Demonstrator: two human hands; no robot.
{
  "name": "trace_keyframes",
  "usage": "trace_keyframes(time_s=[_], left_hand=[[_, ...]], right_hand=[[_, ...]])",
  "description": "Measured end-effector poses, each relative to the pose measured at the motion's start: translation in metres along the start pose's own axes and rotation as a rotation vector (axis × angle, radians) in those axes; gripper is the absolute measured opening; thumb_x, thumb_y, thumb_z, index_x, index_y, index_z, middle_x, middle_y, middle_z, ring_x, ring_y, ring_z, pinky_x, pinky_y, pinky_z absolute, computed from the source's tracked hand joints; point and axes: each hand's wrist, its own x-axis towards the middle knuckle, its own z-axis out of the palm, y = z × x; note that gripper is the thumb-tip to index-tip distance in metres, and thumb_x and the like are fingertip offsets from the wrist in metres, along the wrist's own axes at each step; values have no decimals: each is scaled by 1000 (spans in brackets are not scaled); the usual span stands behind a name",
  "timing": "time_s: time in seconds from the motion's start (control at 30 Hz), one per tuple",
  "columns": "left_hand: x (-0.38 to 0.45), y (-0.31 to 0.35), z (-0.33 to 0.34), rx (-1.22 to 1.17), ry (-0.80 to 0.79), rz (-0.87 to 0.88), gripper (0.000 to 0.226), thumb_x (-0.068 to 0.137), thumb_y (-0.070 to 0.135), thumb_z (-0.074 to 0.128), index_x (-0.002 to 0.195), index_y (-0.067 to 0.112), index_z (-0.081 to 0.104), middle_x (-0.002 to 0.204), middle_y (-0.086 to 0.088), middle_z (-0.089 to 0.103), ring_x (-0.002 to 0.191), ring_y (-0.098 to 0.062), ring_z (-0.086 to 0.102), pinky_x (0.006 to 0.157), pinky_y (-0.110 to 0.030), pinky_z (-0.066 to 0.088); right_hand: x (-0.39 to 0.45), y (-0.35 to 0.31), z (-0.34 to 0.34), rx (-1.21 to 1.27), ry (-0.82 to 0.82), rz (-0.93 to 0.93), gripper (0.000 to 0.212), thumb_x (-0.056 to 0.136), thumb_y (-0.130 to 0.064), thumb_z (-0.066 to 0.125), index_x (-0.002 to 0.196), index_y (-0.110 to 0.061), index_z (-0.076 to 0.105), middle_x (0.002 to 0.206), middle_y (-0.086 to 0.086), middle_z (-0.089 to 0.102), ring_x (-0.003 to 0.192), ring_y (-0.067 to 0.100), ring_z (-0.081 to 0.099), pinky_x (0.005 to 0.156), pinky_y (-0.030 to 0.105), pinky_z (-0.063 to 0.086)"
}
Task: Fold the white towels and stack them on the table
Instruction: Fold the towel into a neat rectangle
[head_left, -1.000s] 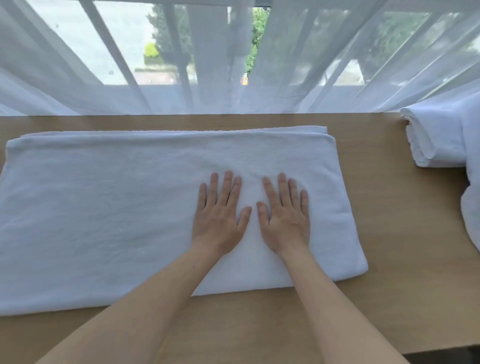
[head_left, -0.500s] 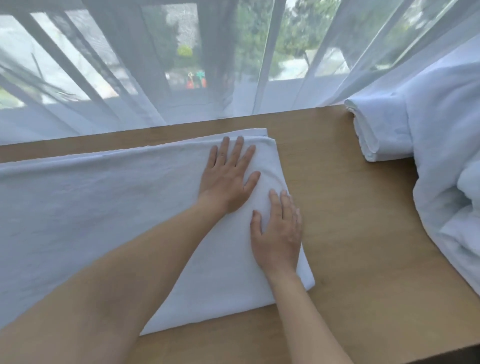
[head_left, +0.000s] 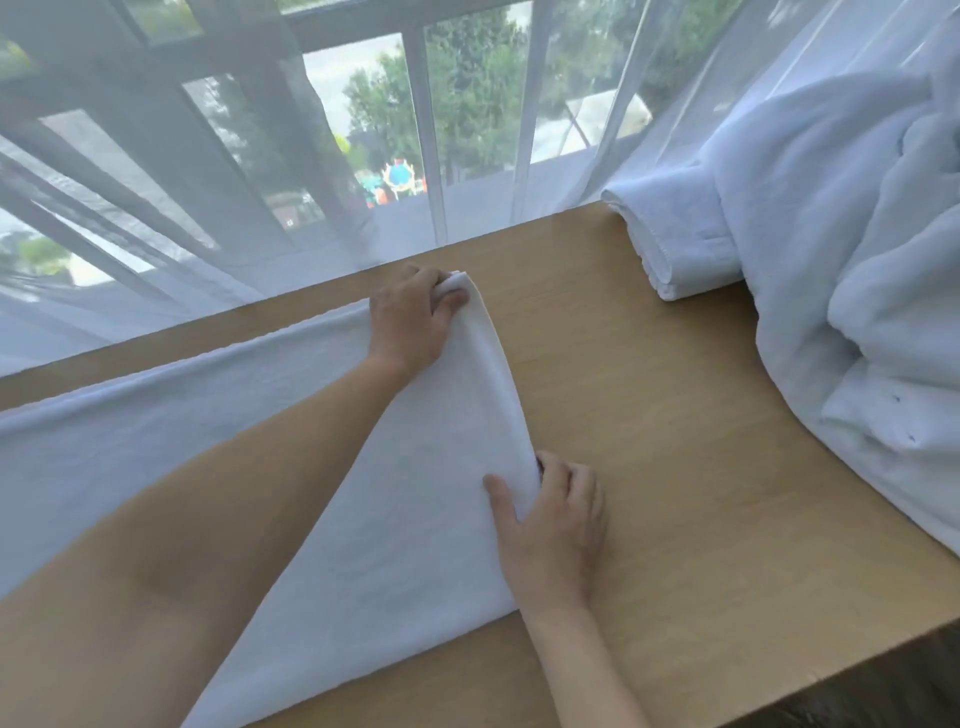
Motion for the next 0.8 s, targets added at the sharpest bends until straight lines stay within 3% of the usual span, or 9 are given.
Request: trace_keyframes(time_s=[0.1,0.27,0.4,0.53,0.63,0.73,0.8], left_hand=[[14,-8,-5,-78,56,17,17,98,26,62,104,12,68,102,-4,53,97,-28,57,92,-38,44],[21,-15,16,39,23,6,25,100,30,58,116,14,70,105,-7,54,110,-34,49,93,-27,30],[24,-19,16,146,18,-71,41,99,47,52,130,21,59,132,-7,51,127,-31,40,109,-36,26],[29,-17,13,227,-45,-68,56,93,64,49,130,22,59,129,-8,56,127,-31,41,109,-41,27],[31,-5,13,238,-84,-91,59,85,74,53,108,20,60,118,-7,64,120,-33,50,100,-44,33],[33,2,9,170,-81,-117,49,87,65,60,74,21,44,93,-8,63,103,-33,58,89,-41,37],[32,-1,4,21,-96,-110,49,92,56,62,67,19,40,83,-3,52,90,-29,56,77,-35,35]], right_hand=[[2,2,-1,-22,21,3,52,84,-59,68,107,-13,63,99,1,55,87,25,53,78,41,44],[6,5,-3,-96,-16,3,56,84,-68,61,105,-16,60,94,-1,61,86,24,56,79,40,43],[9,8,-8,-156,-82,28,57,83,-76,52,99,-22,52,88,-5,62,86,22,55,80,38,41],[10,4,-10,-160,-56,12,54,88,-73,49,80,-20,53,76,-2,60,76,23,54,73,39,42],[13,2,-10,-88,-89,33,52,92,-69,40,71,-22,45,75,-5,51,69,21,51,62,35,37],[17,-2,-11,-29,-221,88,49,91,-73,32,78,-27,41,73,-9,53,67,20,51,60,35,36],[20,-3,-13,108,-301,135,50,90,-75,37,78,-28,44,68,-10,56,64,14,54,58,33,37]])
